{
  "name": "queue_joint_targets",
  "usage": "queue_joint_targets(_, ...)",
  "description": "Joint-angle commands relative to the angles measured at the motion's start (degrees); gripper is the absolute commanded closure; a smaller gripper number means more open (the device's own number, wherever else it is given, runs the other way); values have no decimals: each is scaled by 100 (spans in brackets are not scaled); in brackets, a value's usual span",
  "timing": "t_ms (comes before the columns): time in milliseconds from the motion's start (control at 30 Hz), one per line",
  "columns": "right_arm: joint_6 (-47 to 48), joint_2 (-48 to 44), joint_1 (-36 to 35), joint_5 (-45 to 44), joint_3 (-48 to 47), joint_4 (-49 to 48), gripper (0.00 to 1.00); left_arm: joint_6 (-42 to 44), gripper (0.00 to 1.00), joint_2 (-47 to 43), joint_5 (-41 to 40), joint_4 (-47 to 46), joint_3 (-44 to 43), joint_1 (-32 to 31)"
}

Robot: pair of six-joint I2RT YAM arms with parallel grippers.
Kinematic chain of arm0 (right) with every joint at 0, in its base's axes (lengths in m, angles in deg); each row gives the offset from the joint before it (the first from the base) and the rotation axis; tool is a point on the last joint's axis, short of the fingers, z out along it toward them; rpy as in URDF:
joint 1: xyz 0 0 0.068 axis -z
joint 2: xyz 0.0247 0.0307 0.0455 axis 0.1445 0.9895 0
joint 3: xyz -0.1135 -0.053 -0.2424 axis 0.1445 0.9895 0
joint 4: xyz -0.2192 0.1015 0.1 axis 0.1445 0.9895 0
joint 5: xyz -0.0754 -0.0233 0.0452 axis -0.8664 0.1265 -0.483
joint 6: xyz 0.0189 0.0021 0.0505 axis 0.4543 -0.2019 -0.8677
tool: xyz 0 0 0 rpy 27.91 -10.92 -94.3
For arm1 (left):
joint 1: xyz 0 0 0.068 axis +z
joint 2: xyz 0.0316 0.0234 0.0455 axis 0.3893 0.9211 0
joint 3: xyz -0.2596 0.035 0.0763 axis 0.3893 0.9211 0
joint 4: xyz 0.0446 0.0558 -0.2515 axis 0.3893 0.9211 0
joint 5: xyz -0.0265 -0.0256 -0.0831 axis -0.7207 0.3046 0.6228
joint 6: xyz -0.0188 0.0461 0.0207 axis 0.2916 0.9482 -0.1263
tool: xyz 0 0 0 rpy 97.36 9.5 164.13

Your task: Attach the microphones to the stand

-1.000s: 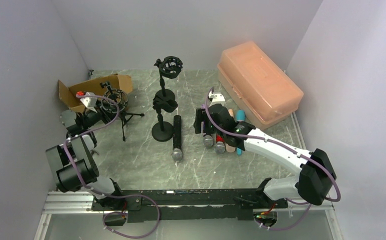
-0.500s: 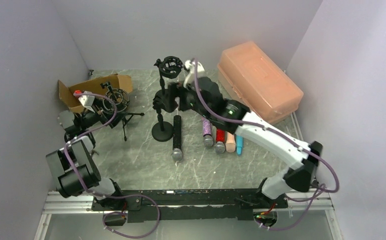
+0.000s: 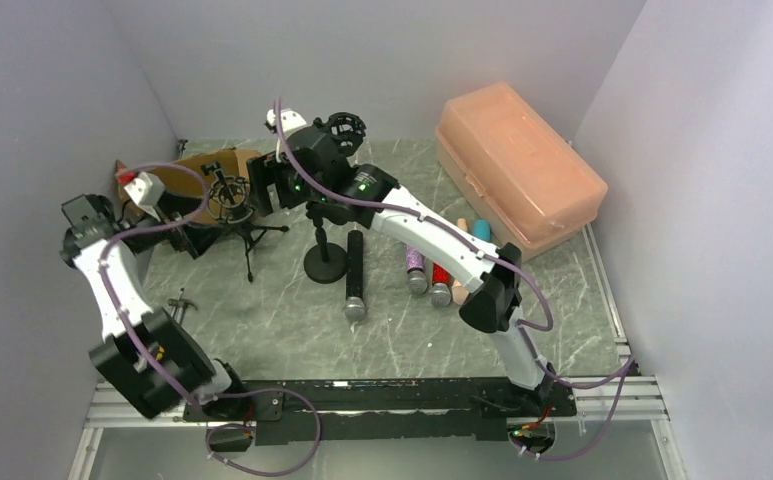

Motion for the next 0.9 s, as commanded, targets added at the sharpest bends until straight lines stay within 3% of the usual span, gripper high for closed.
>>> queue_joint_targets(0,17,-71,-96,283,-313,96,14,3334,1,1163,388,5401,-1252,525)
queue_joint_targets(67,-34,-85,-122,442,-248,11,14,2801,1,1424,315,5424,-1539,724)
queue_joint_targets(367,-228,-353,-146,514,202,-479,15,4072,1,751,354,5374,-1188,902)
queue_joint_targets(500,-291,89,-146,433,-364,-323,17,3904,1,707,603,5381,-1488,887)
queue_joint_targets(867,-537,527,-29,497,-606,-473,27,4183,1,279,167,5380,-1283,849)
